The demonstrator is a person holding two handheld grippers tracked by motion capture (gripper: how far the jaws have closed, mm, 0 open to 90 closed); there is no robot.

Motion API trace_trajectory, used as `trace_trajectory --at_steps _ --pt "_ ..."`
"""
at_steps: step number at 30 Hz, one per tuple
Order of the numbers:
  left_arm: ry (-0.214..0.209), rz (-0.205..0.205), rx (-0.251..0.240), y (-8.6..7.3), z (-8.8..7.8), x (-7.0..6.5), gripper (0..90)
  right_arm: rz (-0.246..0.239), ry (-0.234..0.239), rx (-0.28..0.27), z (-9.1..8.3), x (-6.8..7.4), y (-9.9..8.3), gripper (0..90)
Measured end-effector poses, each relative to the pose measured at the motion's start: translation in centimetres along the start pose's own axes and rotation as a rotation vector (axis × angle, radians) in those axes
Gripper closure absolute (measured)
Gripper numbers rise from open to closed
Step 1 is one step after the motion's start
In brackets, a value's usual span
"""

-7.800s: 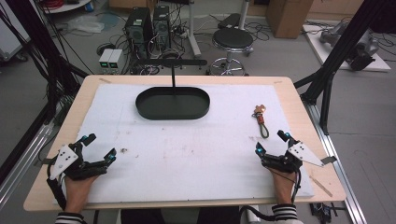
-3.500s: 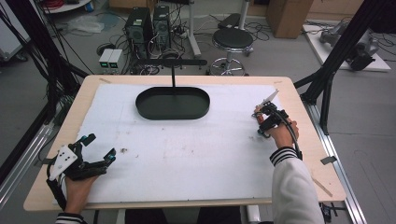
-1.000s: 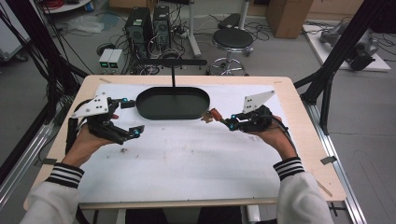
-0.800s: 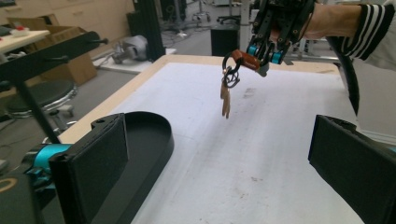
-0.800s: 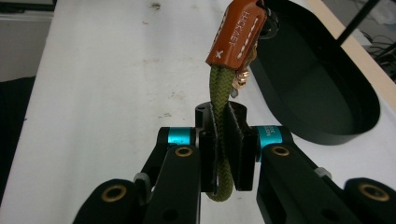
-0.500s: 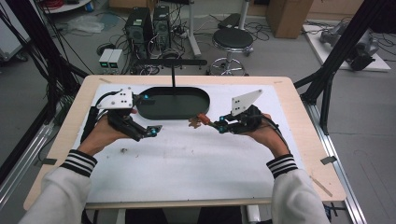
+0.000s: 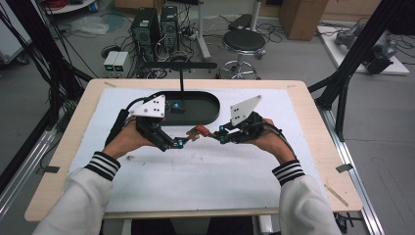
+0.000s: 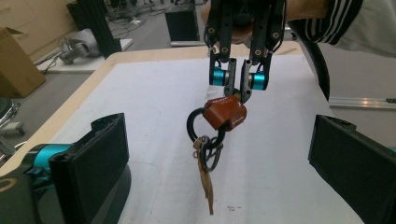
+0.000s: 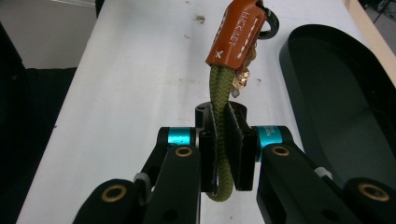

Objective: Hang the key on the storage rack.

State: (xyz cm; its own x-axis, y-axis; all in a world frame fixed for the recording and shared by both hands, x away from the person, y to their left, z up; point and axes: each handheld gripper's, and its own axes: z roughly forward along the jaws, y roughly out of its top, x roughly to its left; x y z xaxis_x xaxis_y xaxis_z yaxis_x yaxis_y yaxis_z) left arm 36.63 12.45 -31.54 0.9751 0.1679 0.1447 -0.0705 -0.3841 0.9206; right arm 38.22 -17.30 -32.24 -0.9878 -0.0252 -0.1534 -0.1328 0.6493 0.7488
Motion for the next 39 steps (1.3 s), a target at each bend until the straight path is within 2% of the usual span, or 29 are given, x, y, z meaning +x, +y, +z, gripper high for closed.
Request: trace_trajectory --at_steps 5,12,21,24,29,31,33,34,39 --pt "-0.025 0.011 0.027 -0.1 1.0 -0.2 7.0 -0.014 0.015 -0.005 0.4 0.2 0.1 83.8" --pt "-0.063 -0.010 0.052 -0.2 2.4 -0.6 9.3 -0.028 0.035 -0.006 1.0 0.4 0.4 83.9" --pt "-0.083 -0.027 0.094 -0.3 2.8 -0.6 23.7 -0.042 0.050 0.003 1.3 0.7 0.5 83.8" --pt "-0.087 -0.029 0.124 -0.4 2.9 -0.7 27.5 -0.045 0.056 0.004 1.4 0.8 0.6 83.8" --pt "-0.100 -0.037 0.136 -0.4 2.9 -0.7 35.8 -0.044 0.062 0.007 1.6 0.8 0.7 83.8" --pt "-0.104 -0.030 0.147 -0.5 2.9 -0.7 37.2 -0.046 0.062 0.005 1.7 0.8 0.7 83.8" --pt "-0.098 -0.020 0.155 -0.5 2.9 -0.8 42.4 -0.044 0.063 0.005 1.7 0.8 0.8 83.8" --pt "-0.088 -0.001 0.156 -0.4 2.9 -0.9 44.2 -0.045 0.068 0.006 1.9 0.8 0.8 83.8" --pt "-0.084 0.014 0.164 -0.4 2.9 -0.9 50.7 -0.048 0.073 0.016 2.0 0.9 0.8 83.8"
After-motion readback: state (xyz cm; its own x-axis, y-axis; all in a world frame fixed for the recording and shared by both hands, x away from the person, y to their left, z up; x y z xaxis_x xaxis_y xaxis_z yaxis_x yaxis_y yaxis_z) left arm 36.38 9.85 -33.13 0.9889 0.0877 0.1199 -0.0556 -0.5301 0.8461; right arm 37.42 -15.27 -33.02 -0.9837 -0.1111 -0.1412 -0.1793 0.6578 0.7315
